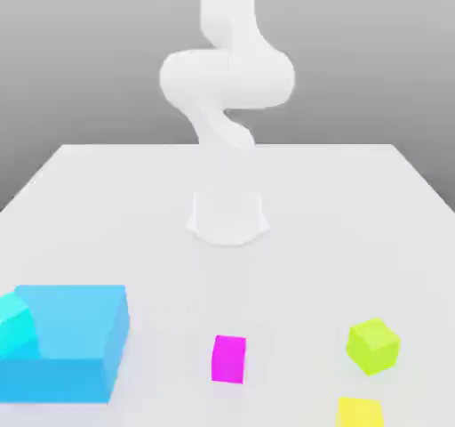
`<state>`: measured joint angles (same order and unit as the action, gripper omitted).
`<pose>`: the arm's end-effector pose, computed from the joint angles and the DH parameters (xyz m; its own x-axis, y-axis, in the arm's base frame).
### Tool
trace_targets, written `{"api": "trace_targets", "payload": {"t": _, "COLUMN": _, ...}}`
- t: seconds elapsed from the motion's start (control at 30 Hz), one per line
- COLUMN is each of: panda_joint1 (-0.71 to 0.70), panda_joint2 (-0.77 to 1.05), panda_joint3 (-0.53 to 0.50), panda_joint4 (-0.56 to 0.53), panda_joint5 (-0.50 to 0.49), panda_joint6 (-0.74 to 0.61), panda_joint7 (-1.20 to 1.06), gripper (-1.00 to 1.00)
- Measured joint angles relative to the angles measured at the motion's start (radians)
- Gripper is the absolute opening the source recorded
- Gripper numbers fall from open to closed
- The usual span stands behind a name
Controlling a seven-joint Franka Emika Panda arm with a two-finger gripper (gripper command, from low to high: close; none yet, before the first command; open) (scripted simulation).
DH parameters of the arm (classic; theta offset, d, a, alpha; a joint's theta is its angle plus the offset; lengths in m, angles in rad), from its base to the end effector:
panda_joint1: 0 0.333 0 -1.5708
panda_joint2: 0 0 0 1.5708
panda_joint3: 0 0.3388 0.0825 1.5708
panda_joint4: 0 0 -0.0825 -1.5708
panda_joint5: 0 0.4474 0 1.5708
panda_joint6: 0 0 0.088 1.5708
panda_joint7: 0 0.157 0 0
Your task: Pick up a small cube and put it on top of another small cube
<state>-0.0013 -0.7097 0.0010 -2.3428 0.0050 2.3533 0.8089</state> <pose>0.4632 0.0002 0.6383 0.5183 -0.7259 0.4521 -0.5444 -0.6878 -0.4802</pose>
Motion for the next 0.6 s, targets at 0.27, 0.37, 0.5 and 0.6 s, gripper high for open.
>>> {"api": "trace_targets", "payload": {"t": 0.27, "panda_joint1": -0.005, "panda_joint2": 0.297, "panda_joint3": 0.008, "panda_joint4": -0.14, "panda_joint5": 0.013, "panda_joint6": 0.175, "panda_joint7": 0.032, "gripper": 0.0}}
{"api": "trace_targets", "payload": {"t": 0.37, "panda_joint1": -0.007, "panda_joint2": 0.406, "panda_joint3": 0.012, "panda_joint4": -0.191, "panda_joint5": 0.014, "panda_joint6": 0.239, "panda_joint7": 0.046, "gripper": 0.0}}
{"api": "trace_targets", "payload": {"t": 0.5, "panda_joint1": -0.009, "panda_joint2": 0.551, "panda_joint3": 0.016, "panda_joint4": -0.26, "panda_joint5": 0.012, "panda_joint6": 0.324, "panda_joint7": 0.067, "gripper": 0.0}}
{"api": "trace_targets", "payload": {"t": 0.6, "panda_joint1": -0.009, "panda_joint2": 0.66, "panda_joint3": 0.017, "panda_joint4": -0.311, "panda_joint5": 0.006, "panda_joint6": 0.388, "panda_joint7": 0.087, "gripper": 0.0}}
